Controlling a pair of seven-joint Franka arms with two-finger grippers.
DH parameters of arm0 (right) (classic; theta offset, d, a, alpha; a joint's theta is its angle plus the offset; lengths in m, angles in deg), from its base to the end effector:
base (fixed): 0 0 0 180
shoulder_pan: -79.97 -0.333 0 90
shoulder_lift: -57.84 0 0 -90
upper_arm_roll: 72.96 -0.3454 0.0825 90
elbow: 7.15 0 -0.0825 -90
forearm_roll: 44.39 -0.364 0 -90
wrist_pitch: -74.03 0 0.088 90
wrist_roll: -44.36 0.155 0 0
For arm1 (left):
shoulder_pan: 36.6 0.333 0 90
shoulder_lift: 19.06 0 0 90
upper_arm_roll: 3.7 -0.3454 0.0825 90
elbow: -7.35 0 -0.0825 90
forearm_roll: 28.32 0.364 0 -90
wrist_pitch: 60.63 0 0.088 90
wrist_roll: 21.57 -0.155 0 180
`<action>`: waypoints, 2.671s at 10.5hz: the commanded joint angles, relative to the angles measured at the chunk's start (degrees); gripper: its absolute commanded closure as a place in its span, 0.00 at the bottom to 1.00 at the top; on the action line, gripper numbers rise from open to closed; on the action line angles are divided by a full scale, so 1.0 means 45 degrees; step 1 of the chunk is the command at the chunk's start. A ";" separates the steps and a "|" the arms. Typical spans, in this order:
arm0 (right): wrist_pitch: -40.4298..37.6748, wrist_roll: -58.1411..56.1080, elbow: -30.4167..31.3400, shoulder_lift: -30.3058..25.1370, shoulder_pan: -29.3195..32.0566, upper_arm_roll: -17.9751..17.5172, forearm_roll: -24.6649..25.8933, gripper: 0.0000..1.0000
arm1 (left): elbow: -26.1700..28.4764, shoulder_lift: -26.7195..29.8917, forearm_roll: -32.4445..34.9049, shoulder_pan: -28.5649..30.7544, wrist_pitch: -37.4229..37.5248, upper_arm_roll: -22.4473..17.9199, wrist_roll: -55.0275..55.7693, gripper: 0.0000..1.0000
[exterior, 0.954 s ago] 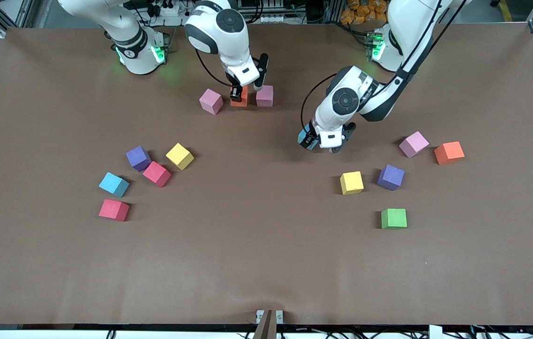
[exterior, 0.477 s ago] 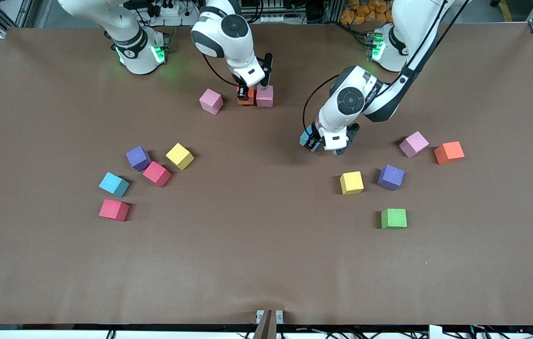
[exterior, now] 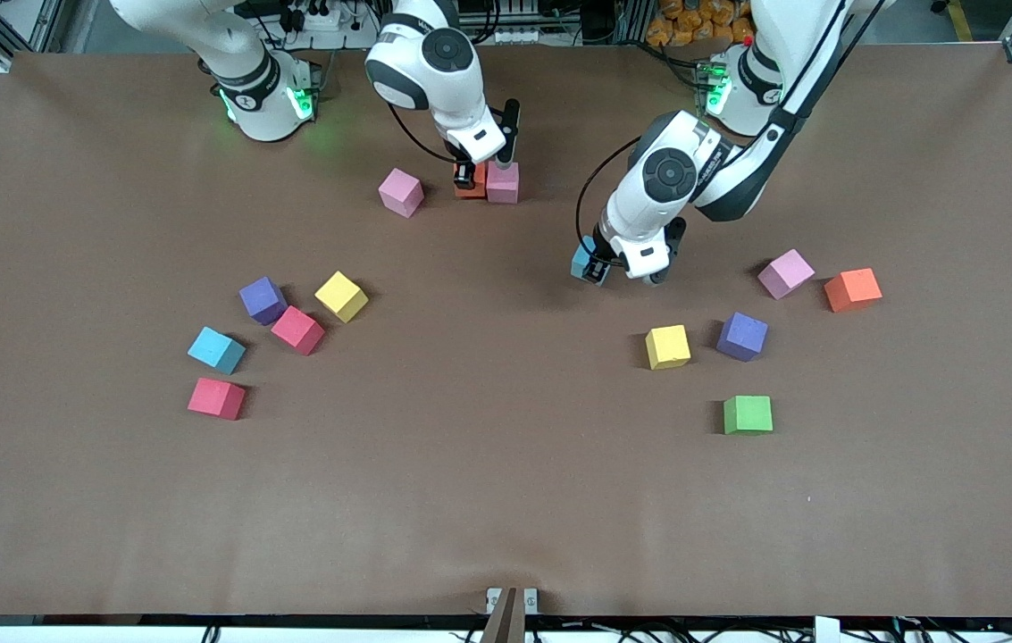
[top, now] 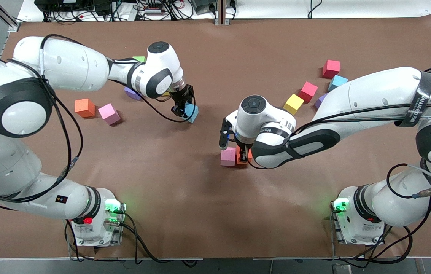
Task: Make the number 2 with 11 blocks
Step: 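Lower the orange cube beside the pink cube while the left gripper lifts cyan, then set the cyan cube beside the pink cube while the right gripper releases orange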
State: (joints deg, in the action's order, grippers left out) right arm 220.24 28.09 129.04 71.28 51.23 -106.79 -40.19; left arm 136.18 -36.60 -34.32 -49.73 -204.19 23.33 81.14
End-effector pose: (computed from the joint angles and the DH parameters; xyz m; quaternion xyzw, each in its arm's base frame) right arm 0.2251 0.4449 0.2373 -0.7557 -0.6534 0.0252 0.0380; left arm 0.4071 -0.3501 0.2392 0.8228 0.5596 -0.0975 0.0216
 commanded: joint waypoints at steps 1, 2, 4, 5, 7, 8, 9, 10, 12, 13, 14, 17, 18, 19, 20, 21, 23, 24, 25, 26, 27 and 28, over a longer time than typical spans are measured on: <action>0.0224 0.0139 0.0067 0.0119 -0.0039 0.0017 0.0103 0.57 | 0.0220 0.0576 -0.0073 -0.0089 0.0457 0.0318 0.1951 0.45; 0.0224 0.0139 0.0087 0.0158 -0.0039 0.0017 0.0103 0.57 | 0.0239 0.0596 -0.0073 -0.0089 0.0593 0.0417 0.2385 0.44; 0.0282 0.0120 0.0184 0.0139 -0.0039 0.0017 0.0103 0.57 | 0.0239 0.0615 -0.0093 -0.0070 0.0887 0.0689 0.3147 0.44; 0.0457 0.0139 0.0262 0.0158 -0.0039 0.0017 0.0103 0.57 | 0.0239 0.0615 -0.0093 -0.0050 0.1081 0.0788 0.3519 0.44; 0.0615 0.0120 0.0321 0.0158 -0.0020 0.0017 0.0103 0.55 | 0.0278 0.0615 -0.0190 0.0066 0.1200 0.0789 0.4008 0.44; 0.0634 0.0100 0.0321 0.0197 -0.0020 0.0017 0.0103 0.55 | 0.0298 0.0615 -0.0229 0.0048 0.1200 0.0808 0.4088 0.42; 0.0634 0.0081 0.0340 0.0236 -0.0020 0.0017 0.0122 0.54 | 0.0414 0.0615 -0.0249 0.0048 0.1200 0.0847 0.4360 0.43; 0.0615 0.0080 0.0341 0.0256 -0.0020 0.0017 0.0122 0.52 | 0.0492 0.0615 -0.0365 0.0048 0.1200 0.0964 0.4749 0.44; 0.0634 0.0119 0.0321 0.0256 -0.0020 0.0017 0.0122 0.51 | 0.0823 0.0615 -0.0425 0.0028 0.1142 0.1469 0.5278 0.44; 0.0750 0.0139 0.0340 0.0256 -0.0020 0.0017 0.0122 0.50 | 0.0999 0.0615 -0.0425 0.0028 0.1103 0.1685 0.5532 0.44; 0.0809 0.0139 0.0341 0.0256 -0.0020 0.0017 0.0122 0.50 | 0.1175 0.0635 -0.0444 0.0028 0.1044 0.1862 0.5805 0.44; 0.0810 0.0120 0.0341 0.0256 0.0019 0.0017 0.0122 0.42 | 0.1877 0.0868 -0.0444 0.0028 -0.0046 0.2526 0.6568 0.44; 0.0791 0.0120 0.0341 0.0256 0.0078 0.0037 0.0122 0.40 | 0.2093 0.0869 -0.0444 0.0028 -0.0495 0.2721 0.6840 0.44; 0.0790 0.0120 0.0341 0.0256 0.0078 0.0018 0.0122 0.39 | 0.2269 0.0869 -0.0444 0.0028 -0.0886 0.2819 0.7036 0.44; 0.0790 0.0120 0.0341 0.0256 0.0078 0.0017 0.0122 0.38 | 0.2387 0.0811 -0.0444 0.0028 -0.1238 0.2917 0.7193 0.44; 0.0790 0.0120 0.0341 0.0256 0.0078 0.0017 0.0122 0.36 | 0.2446 0.0753 -0.0444 0.0028 -0.1493 0.3053 0.7407 0.44; 0.0790 0.0120 0.0341 0.0256 0.0097 0.0017 0.0122 0.33 | 0.2505 0.0713 -0.0444 0.0009 -0.1768 0.3308 0.7759 0.45; 0.0790 0.0120 0.0341 0.0256 0.0078 0.0017 0.0122 0.33 | 0.2524 0.0674 -0.0483 -0.0088 -0.1924 0.3367 0.7877 0.45; 0.0790 0.0120 0.0341 0.0256 0.0078 0.0017 0.0122 0.33 | 0.2563 0.0655 -0.0658 -0.0128 -0.2080 0.3406 0.7936 0.45; 0.0790 0.0120 0.0341 0.0256 0.0078 0.0017 0.0122 0.33 | 0.2564 0.0577 -0.0717 -0.0147 -0.2236 0.3406 0.7956 0.45; 0.0694 0.0120 0.0341 0.0256 0.0078 0.0017 0.0122 0.33 | 0.2564 0.0480 -0.0718 -0.0167 -0.2470 0.3503 0.7975 0.45; 0.0615 0.0120 0.0321 0.0159 0.0155 0.0017 0.0122 0.33 | 0.2564 0.0363 -0.0718 -0.0167 -0.2588 0.3581 0.8111 0.45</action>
State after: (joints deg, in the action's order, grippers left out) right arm 223.03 28.11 130.19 72.39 51.26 -106.48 -40.19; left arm 146.75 -35.32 -36.21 -50.31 -213.96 38.54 116.10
